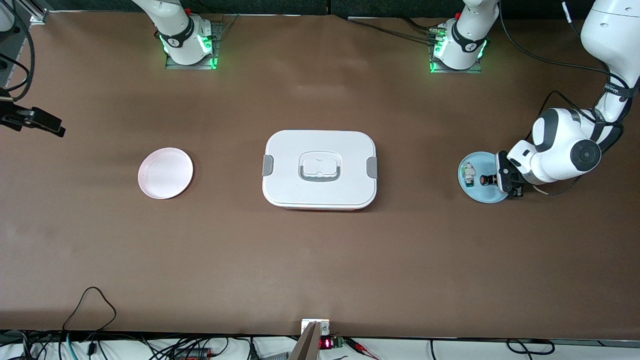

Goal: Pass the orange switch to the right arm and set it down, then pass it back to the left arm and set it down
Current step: 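Lower the switch onto the blue plate while the right gripper retracts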

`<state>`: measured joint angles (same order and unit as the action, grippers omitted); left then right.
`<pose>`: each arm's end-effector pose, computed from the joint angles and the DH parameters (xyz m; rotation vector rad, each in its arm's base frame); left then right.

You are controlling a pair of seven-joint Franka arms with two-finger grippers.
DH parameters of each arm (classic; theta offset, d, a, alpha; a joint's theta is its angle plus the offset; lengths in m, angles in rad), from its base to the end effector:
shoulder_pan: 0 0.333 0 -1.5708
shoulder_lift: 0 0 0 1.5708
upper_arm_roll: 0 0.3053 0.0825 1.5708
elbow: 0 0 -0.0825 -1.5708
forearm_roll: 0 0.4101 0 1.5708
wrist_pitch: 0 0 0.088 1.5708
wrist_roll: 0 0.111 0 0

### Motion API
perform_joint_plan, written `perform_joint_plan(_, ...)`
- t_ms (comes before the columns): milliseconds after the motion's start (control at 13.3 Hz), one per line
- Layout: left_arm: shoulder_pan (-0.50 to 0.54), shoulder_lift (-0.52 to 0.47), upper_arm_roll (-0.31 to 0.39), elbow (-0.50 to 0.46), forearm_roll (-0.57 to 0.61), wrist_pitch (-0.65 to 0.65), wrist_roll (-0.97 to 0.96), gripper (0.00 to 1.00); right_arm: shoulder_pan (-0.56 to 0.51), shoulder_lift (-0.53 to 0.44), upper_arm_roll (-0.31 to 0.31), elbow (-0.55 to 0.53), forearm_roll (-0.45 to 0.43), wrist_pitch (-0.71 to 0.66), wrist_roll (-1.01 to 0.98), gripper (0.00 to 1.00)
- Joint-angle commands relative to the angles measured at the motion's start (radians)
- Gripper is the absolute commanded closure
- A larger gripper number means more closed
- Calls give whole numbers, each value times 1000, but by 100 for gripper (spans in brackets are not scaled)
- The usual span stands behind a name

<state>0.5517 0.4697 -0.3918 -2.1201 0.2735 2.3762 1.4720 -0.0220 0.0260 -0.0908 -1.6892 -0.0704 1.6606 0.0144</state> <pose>0.5601 0.0846 0.1546 2.2046 -2.0587 -0.1621 0.5854 -0.0731 0.5434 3.0654 -0.1826 -0.0891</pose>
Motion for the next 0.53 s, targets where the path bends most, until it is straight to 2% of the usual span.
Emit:
perform_joint_plan(0,7,7,-1,5,36,24,-12,74,5,-43,8,-64,-15,17,19,0)
perform_joint_plan(75,5,7,-1,8,38,24,-12,14,5,-56,8,-93,-15,46,7,0)
perform_joint_plan(151,5,7,-2,9,38,20,-9,0,5,-58,5,-110,-15,69,-10,0)
perform_joint_plan(452,1,-26,-19,40,36,-72,-53,0,5,-52,3,-104,-14,100,-30,0)
